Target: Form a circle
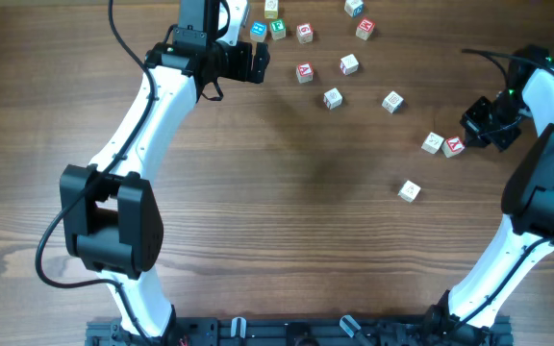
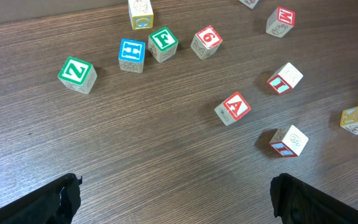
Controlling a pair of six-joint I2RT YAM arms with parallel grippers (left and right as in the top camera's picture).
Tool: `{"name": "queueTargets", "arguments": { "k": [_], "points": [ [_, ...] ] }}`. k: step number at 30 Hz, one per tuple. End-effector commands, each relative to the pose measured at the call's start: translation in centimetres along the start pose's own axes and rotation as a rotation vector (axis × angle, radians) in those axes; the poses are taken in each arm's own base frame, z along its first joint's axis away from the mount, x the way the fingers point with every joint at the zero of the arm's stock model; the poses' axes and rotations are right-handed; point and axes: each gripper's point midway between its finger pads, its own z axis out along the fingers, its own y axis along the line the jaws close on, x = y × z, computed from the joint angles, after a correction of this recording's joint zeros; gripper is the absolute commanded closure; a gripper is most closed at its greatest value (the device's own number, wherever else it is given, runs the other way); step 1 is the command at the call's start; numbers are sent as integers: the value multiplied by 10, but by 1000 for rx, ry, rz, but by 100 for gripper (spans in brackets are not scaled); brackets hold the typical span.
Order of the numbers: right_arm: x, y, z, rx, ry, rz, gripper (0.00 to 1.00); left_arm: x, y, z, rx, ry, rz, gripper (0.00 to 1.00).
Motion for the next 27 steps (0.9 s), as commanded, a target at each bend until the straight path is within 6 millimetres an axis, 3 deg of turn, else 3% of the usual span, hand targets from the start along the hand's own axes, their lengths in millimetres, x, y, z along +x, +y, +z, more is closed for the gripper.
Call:
{"name": "queueTargets", "arguments": {
  "k": [1, 20, 27],
  "points": [
    [1, -5, 5, 42, 2, 7, 96, 5, 3, 4, -5, 13, -8, 0],
    [15, -12, 4, 70, 59, 3, 96, 5, 3, 4, -5, 13, -8, 0],
    [16, -3, 4, 20, 69, 2, 96, 5, 3, 4, -5, 13, -8, 0]
  ]
}}
